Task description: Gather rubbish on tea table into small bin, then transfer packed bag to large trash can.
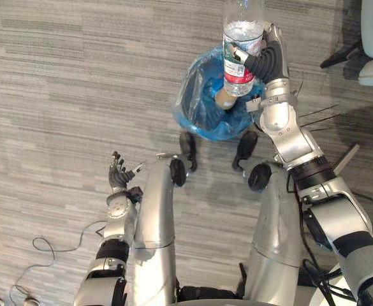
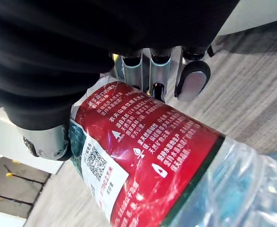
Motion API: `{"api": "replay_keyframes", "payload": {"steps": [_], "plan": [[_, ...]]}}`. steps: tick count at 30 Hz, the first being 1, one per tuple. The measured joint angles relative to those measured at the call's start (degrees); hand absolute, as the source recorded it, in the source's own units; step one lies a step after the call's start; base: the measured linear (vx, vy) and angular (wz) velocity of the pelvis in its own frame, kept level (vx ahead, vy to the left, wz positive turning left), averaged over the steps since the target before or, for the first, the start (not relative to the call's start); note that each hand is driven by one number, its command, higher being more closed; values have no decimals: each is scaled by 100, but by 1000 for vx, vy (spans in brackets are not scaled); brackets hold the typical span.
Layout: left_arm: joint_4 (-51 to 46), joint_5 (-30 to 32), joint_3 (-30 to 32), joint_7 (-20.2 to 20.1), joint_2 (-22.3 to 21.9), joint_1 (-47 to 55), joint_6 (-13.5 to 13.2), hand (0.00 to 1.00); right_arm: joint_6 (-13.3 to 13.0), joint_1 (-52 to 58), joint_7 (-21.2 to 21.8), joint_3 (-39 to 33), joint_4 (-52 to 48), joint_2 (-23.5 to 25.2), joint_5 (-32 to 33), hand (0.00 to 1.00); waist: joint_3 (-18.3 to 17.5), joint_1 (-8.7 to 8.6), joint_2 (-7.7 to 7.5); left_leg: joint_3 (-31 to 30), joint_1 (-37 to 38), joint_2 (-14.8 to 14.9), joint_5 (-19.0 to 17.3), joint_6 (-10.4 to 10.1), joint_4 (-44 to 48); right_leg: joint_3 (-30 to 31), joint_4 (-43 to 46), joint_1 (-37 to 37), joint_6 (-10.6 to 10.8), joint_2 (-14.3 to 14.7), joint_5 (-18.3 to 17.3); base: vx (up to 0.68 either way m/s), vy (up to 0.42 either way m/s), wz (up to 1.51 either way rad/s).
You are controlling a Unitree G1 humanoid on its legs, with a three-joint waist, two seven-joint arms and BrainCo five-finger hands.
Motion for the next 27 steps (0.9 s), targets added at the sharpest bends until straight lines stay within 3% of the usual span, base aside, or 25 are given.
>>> {"api": "replay_keyframes", "payload": {"steps": [1,10,15,19,25,27], "plan": [[0,0,0,4,2,0,0,0,27,17,1,0,39,27,-2,0,0,0,0,-1,0,5,0,0,0,3,-3,-1,-1,11,0,-67,22,-7],[96,69,42,163,50,-10,23,0,116,553,40,-3,269,385,-450,0,-6,-23,-54,-6,98,117,0,0,17,5,-38,69,-38,131,26,-71,20,-7],[96,131,48,206,137,-7,59,0,85,1012,23,43,-720,495,-467,0,-9,-36,-106,-19,242,201,-2,-1,-17,-14,-150,242,19,238,67,-72,9,-9],[93,234,138,232,190,-7,96,0,-87,1454,28,124,-1396,553,-769,0,-10,-91,-153,-16,419,263,-2,-1,-112,-19,-344,452,69,331,120,-74,17,-10],[38,353,161,234,277,-6,127,0,-163,1851,252,455,-1272,579,-1537,0,-5,-179,-187,56,526,286,-4,3,-254,-32,-589,581,96,332,239,-56,30,-7],[-61,353,160,234,307,-25,117,0,-130,1747,328,605,-714,649,-1827,0,6,-175,-249,75,526,280,-1,5,-313,-33,-655,579,87,330,274,-44,22,-1]]}}
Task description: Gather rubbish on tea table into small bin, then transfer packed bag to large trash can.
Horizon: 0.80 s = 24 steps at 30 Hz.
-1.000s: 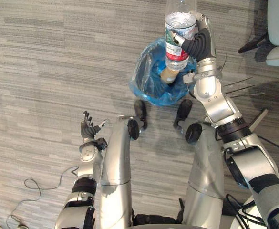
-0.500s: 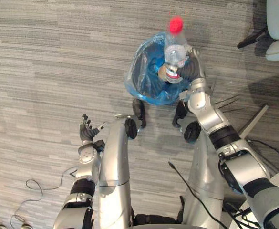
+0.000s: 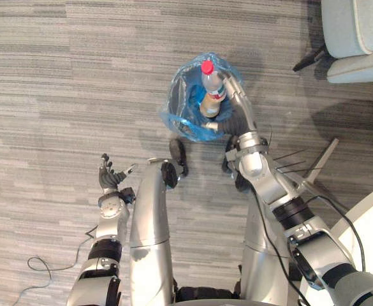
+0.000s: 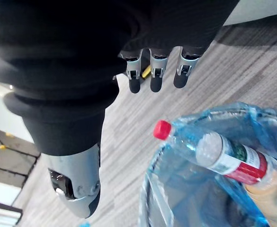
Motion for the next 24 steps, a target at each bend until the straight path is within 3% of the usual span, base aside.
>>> {"api": "replay_keyframes", "payload": {"steps": [7,8,15,24], "plan": [[-29,-18,-135,5,-45,-414,-143,0,329,-586,201,179,1275,308,-379,0,7,-1,-17,-23,-191,-167,73,-7,-155,-4,-11,-205,-1,-120,-4,-53,14,11],[-80,-35,-175,2,-116,-508,-180,0,387,-752,203,175,1480,348,-384,100,7,1,-17,-30,-285,-205,112,0,-199,-16,-21,-288,-1,-156,-4,-56,19,18],[-190,-182,-385,-112,-141,-738,-184,0,616,-1026,412,118,2301,494,-371,100,8,10,-16,-152,-491,-390,173,43,-222,-67,164,-479,-45,-313,-117,-37,23,19],[-187,-162,-417,-119,-337,-866,-208,0,590,-879,390,73,1978,550,144,100,6,-5,-14,-183,-366,-393,172,40,-223,-70,210,-370,-15,-304,-181,-59,28,2]]}}
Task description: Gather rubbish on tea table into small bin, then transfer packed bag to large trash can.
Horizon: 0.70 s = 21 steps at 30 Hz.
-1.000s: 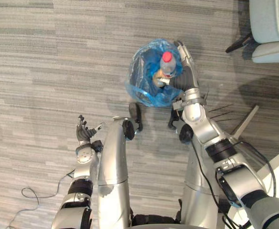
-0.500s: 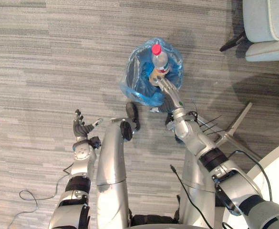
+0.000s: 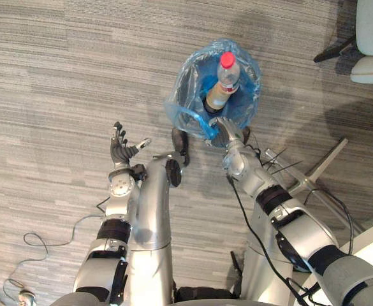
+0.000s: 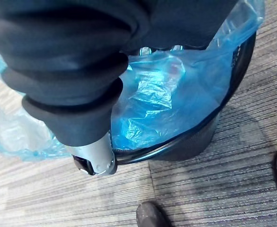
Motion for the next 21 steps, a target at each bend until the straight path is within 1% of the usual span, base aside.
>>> {"api": "replay_keyframes", "payload": {"steps": [4,7,9,12,13,14,15,17,18,20,21], "plan": [[1,30,-15,-7,-152,10,30,0,-51,268,-13,-203,-643,-4,367,100,0,0,0,-5,225,19,-1,-2,-1,-14,-13,239,0,11,-1,-79,24,0],[-1,41,-100,-18,-317,102,124,0,-135,558,-83,-405,-1142,12,682,100,-2,-1,-2,-13,577,22,-15,-30,-87,-53,-130,623,2,18,-3,-86,17,1],[-8,49,-202,-102,-406,339,203,0,-214,927,-78,-596,-1656,100,1127,100,-15,-6,-22,-4,1012,20,-7,-45,-269,-84,-345,1069,5,42,0,-78,12,-2],[-10,62,-216,-137,-401,668,251,0,-322,1357,-58,-721,-2100,190,1672,100,-25,-16,-41,-3,1608,20,10,-75,-530,-147,-625,1688,3,77,13,-47,-10,0],[-25,119,-236,-147,-393,861,259,0,-385,1643,-16,-739,-2337,219,1924,100,-30,-4,-50,3,2006,18,25,-99,-725,-199,-832,2100,-34,88,41,-17,-37,2],[-25,119,-236,-147,-393,861,259,0,-385,1643,-16,-739,-2337,219,1924,100,-30,-4,-50,3,2006,18,25,-99,-725,-199,-832,2100,-34,88,41,26,-45,2],[-30,160,-251,-221,-382,1178,288,0,-405,2048,88,-776,-2641,369,2166,100,-48,-1,-83,39,2687,15,57,-151,-1079,-263,-1203,2783,-100,115,113,36,-36,0],[-46,167,-281,-283,-368,1523,303,0,-458,2427,215,-749,-2931,510,2332,100,-131,-7,-172,90,3293,12,84,-157,-1392,-294,-1510,3376,-83,150,139,57,-50,-3],[-45,171,-301,-320,-353,1700,328,0,-495,2616,273,-690,-3087,553,2403,100,-227,-15,-224,88,3540,14,99,-162,-1533,-315,-1684,3634,-66,193,157,97,-57,-4],[41,263,-401,-429,-243,2058,375,0,-641,3021,465,-604,-3287,670,2575,100,-403,-14,-411,118,4223,-1,183,-248,-1980,-367,-2153,4320,-56,263,242,151,-65,-3],[179,285,-490,-523,-159,2245,379,0,-724,3234,583,-558,-3371,687,2642,100,-541,-17,-483,114,4653,-3,248,-329,-2305,-394,-2581,4782,-21,355,350,126,-51,-3]]}}
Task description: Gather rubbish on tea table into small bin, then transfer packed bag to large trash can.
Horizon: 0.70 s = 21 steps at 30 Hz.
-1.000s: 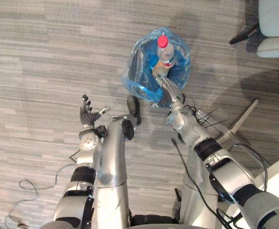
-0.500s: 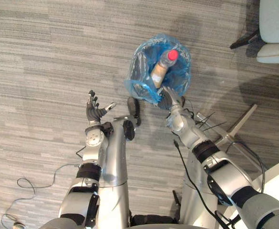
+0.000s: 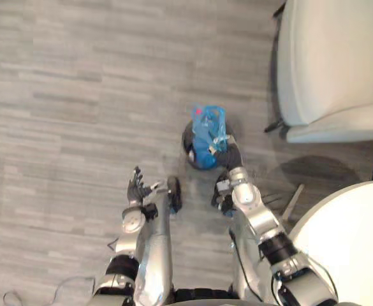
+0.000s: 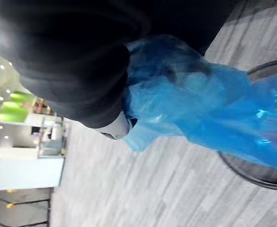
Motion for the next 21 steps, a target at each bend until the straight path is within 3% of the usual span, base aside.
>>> {"api": "replay_keyframes", "payload": {"steps": [4,6,11,13,14,15,17,18,19,21], "plan": [[448,183,-100,-125,112,380,43,0,-102,325,344,151,0,-88,173,100,-443,-34,5,9,680,-19,160,-29,-696,-19,-1040,822,68,212,366,114,9,-9],[530,301,-145,-247,193,787,76,0,-156,591,564,141,-41,-141,176,100,-751,-129,22,80,1167,-67,233,22,-1056,44,-1588,1352,120,280,559,165,52,-14],[650,448,-194,-356,235,963,77,0,-215,592,726,135,-372,-353,171,100,-1047,-118,126,312,1599,-109,268,80,-1242,554,-2295,1746,204,413,1096,55,91,-51],[626,449,-193,-361,272,909,76,0,-284,435,718,136,-429,-358,160,100,-1047,-126,125,433,1573,-171,337,195,-1270,734,-2416,1646,231,393,1344,-109,113,-69],[521,448,-173,-355,269,894,75,0,-292,334,714,136,-452,-411,158,100,-1048,-128,131,444,1536,-192,453,377,-1374,824,-2439,1512,275,379,1586,-199,92,-53],[393,448,-125,-355,266,888,54,0,-291,274,709,128,-478,-503,157,100,-1041,-129,173,536,1560,-173,545,518,-1559,632,-1795,1342,203,294,1160,-270,114,-37],[227,447,-99,-358,332,924,19,0,-291,274,717,126,-525,-630,157,100,-1033,-98,191,517,1617,-185,642,585,-1577,451,44,1266,141,99,103,-205,69,4],[166,446,-58,-360,352,953,23,0,-291,274,716,119,-556,-666,158,100,-1031,-89,196,475,1642,-202,678,590,-1578,475,541,1345,196,69,-122,-159,-1,35],[-67,436,40,-363,399,1054,21,0,-309,276,711,117,-698,-724,156,100,-1028,-83,202,331,1641,-257,762,576,-1583,528,1189,1581,393,77,-440,-210,-44,49],[-563,437,86,-360,434,1230,19,0,-397,234,684,101,-1035,-857,112,100,-1031,31,198,161,1526,-409,965,560,-1646,728,1395,2194,564,172,-837,-305,-103,58]]}}
